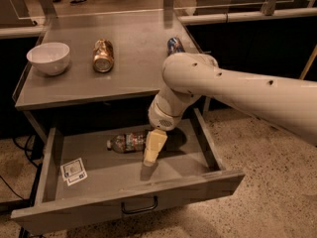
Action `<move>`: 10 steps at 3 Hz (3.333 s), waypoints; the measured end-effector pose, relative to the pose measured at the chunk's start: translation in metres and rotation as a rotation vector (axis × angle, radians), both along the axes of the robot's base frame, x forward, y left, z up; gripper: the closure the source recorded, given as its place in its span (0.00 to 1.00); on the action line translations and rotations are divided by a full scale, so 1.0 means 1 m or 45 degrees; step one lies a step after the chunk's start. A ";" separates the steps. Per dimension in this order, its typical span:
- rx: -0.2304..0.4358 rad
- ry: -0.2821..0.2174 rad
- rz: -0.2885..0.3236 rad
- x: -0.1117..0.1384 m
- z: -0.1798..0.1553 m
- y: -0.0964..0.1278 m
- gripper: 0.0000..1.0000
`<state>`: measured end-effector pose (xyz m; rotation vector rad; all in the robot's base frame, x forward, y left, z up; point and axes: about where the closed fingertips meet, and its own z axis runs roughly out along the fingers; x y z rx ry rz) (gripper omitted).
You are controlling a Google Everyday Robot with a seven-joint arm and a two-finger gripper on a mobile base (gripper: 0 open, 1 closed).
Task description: Pick water bottle from top drawer and place on counter
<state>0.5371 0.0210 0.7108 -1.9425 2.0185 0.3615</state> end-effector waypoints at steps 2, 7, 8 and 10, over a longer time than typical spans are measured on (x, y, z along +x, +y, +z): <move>-0.075 -0.016 -0.054 0.010 -0.019 0.005 0.00; 0.032 0.012 -0.076 0.037 -0.057 0.021 0.00; 0.040 0.019 -0.072 0.038 -0.061 0.024 0.00; 0.040 0.055 -0.075 0.034 -0.076 0.027 0.00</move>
Offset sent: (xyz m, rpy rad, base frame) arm 0.0181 0.0057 -0.0273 -0.0803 -0.0184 -0.0715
